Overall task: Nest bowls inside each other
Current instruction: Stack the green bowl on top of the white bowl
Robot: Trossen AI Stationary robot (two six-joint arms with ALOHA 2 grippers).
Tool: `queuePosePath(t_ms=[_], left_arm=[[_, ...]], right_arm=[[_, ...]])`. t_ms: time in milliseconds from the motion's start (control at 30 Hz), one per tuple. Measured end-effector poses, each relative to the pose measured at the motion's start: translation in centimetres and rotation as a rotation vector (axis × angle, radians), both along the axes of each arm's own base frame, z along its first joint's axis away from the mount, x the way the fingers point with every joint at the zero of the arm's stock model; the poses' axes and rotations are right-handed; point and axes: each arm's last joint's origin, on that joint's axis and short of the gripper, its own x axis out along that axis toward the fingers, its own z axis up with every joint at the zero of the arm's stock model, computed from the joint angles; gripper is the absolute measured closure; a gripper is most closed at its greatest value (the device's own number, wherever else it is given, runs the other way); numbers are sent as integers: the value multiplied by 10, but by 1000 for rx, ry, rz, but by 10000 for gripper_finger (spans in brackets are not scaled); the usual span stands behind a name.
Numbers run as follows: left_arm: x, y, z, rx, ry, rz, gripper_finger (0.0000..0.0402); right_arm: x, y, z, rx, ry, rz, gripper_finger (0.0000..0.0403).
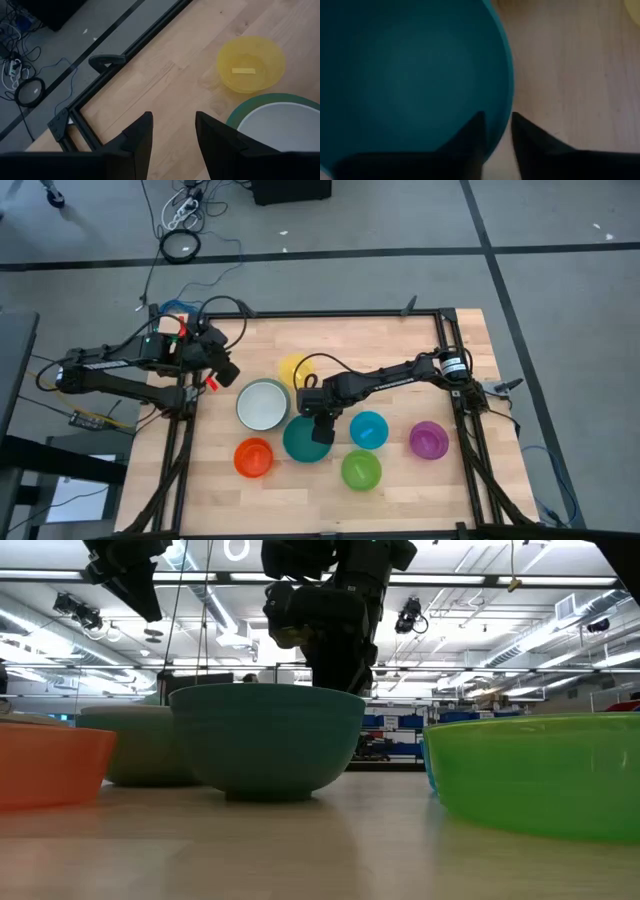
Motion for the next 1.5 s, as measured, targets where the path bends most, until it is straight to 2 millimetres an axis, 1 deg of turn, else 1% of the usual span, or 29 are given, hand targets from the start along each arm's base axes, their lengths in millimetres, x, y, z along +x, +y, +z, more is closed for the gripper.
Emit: queuePosePath(t_ms=[67,100,233,300,400,500,567,633,733,767,833,933,967,1033,1067,1167,1200,1267,1400,1500], left_arm=[[1,0,0,4,-2,-6,245],[1,0,1,7,-7,-9,245],[3,0,2,13,-22,-16,245],[4,0,2,16,-30,-19,245],[5,0,3,22,-31,-29,245],[9,1,6,34,-86,-35,245],[14,1,10,51,-137,-55,245],[17,1,15,63,-173,-88,245],[20,1,27,85,-240,-116,245],[20,1,31,93,-254,-123,245],[19,1,42,112,-303,-135,245],[19,1,58,145,-372,-159,245],[19,1,62,153,-391,-169,245],[19,0,70,167,-447,-194,245],[19,0,71,174,-452,-209,245],[18,-1,74,171,-488,-230,245],[18,-1,74,171,-482,-233,245],[18,-1,74,171,-477,-235,245],[18,-1,73,169,-472,-235,245],[18,-1,73,168,-472,-236,245]], right_arm=[[0,0,0,9,3,12,380],[0,0,0,12,4,23,390],[-3,-1,3,11,14,56,399],[-7,-6,15,7,3,70,400],[-6,-16,46,10,-95,80,401],[3,-24,70,-41,-218,87,401],[11,-30,80,-59,-307,98,401],[23,-37,84,-64,-424,103,401],[29,-48,81,-89,-465,94,402],[34,-52,81,-102,-507,86,402],[37,-60,80,-119,-531,75,402],[48,-69,75,-130,-611,63,402],[51,-71,69,-130,-601,65,402],[58,-73,61,-134,-634,64,402],[61,-74,54,-139,-626,65,402],[66,-74,43,-144,-622,71,398],[68,-74,42,-143,-634,70,392],[67,-74,36,-117,-596,70,372],[67,-74,28,-83,-559,44,311],[68,-74,27,-71,-565,22,267]])
